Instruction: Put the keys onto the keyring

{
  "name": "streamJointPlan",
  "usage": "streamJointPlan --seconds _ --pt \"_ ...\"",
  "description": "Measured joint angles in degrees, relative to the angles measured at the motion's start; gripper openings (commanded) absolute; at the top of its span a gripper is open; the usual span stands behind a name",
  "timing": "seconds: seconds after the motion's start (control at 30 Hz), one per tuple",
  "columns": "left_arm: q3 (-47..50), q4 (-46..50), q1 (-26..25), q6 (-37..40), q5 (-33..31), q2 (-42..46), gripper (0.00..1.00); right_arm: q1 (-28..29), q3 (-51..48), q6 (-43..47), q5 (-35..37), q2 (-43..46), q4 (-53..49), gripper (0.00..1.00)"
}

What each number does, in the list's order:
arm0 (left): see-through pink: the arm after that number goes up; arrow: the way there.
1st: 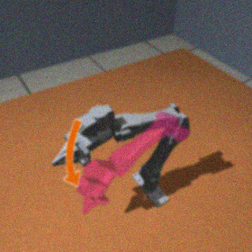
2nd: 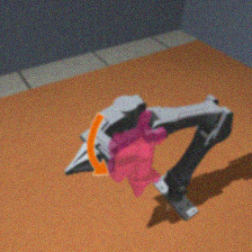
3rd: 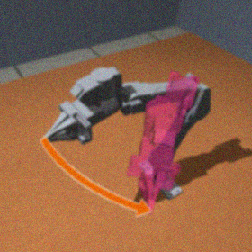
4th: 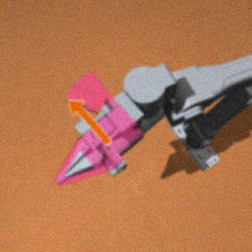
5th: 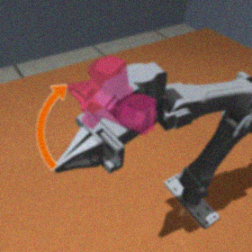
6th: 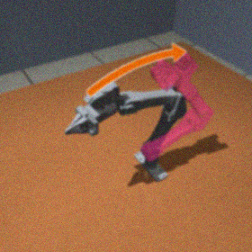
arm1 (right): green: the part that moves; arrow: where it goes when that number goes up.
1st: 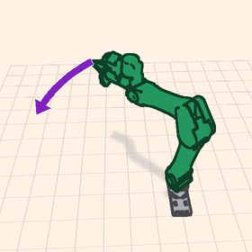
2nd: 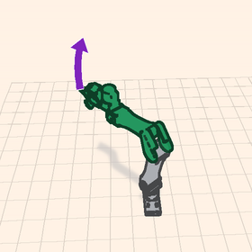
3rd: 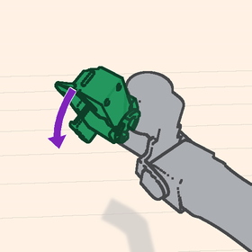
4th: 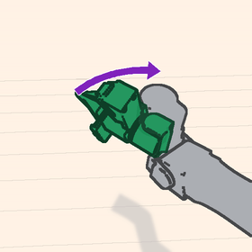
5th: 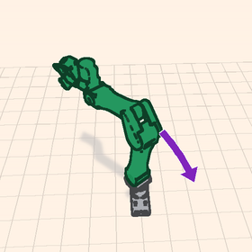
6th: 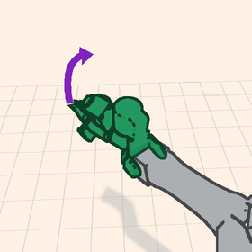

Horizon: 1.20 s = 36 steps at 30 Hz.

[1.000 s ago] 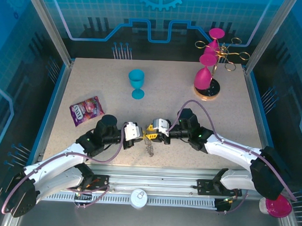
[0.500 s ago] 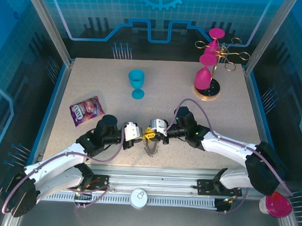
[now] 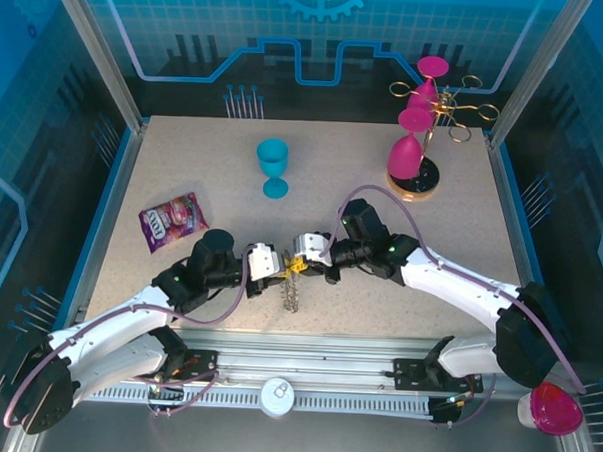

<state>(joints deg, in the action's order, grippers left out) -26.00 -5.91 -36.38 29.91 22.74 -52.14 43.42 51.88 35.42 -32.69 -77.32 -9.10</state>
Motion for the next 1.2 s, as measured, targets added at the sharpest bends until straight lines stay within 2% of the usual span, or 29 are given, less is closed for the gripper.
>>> streamJointPlan --seconds 0.23,0.4,0.47,0.5,0.57,0.67,1.0,1.2 --pt "-0.1 0.2 0.0 0.0 0.1 -0.7 0.1 1.6 6.0 4.6 3.5 -2.8 -10.4 0.0" --pt "-0.1 0.9 0.0 -0.1 0.3 -0.7 0.0 1.9 6.1 3.3 3.5 -3.2 -10.3 0.0" --pt "-0.1 1.2 0.0 0.0 0.2 -0.6 0.0 1.7 4.7 1.2 2.9 -2.9 -8.0 0.01" --pt "-0.1 1.4 0.0 0.0 0.2 -0.5 0.0 1.5 3.5 -0.1 2.2 -2.5 -6.3 0.07" --pt "-0.1 1.4 -0.1 0.0 0.4 -0.4 0.0 1.0 0.8 -2.9 1.2 -1.2 -2.7 0.26" --pt "-0.1 0.9 -0.2 0.0 0.5 0.1 0.0 -0.1 -3.7 -7.0 0.5 1.7 2.8 0.36" --pt "-0.1 -1.0 -0.2 0.0 -0.4 1.2 0.0 -1.8 -9.0 -17.5 2.7 6.8 8.7 0.39" --pt "-0.1 -2.3 -0.2 0.0 -0.9 1.2 0.0 -1.7 -11.0 -23.1 2.7 6.9 13.6 0.36"
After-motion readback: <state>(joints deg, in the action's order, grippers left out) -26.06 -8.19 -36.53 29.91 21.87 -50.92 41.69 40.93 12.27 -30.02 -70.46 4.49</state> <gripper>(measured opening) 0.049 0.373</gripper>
